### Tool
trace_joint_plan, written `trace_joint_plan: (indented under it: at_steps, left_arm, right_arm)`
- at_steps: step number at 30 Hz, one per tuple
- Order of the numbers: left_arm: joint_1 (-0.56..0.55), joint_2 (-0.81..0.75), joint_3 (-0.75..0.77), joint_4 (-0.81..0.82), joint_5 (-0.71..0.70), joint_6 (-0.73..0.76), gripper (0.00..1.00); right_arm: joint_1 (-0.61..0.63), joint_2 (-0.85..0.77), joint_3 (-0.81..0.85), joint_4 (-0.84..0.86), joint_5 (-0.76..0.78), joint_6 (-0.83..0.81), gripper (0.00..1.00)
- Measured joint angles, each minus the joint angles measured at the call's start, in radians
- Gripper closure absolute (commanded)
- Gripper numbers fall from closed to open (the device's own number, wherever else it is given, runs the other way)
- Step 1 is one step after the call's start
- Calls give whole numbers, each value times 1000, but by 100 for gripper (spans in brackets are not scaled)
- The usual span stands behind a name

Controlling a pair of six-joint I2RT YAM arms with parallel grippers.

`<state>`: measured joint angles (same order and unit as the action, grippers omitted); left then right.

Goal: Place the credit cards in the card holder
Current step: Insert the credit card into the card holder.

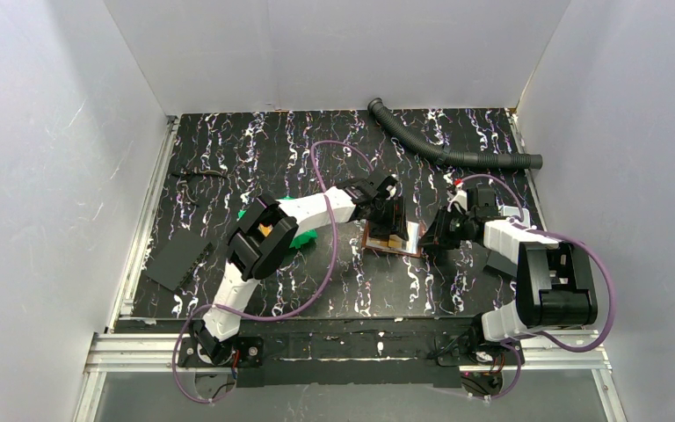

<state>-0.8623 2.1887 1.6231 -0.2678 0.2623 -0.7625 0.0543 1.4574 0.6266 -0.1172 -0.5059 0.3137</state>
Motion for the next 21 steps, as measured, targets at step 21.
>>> trace_joint_plan:
  at_steps: [21]
  left_arm:
    - [39,5,24,-30,60,29,36]
  right_arm:
    - [-15,59,79,-18,9,12,51]
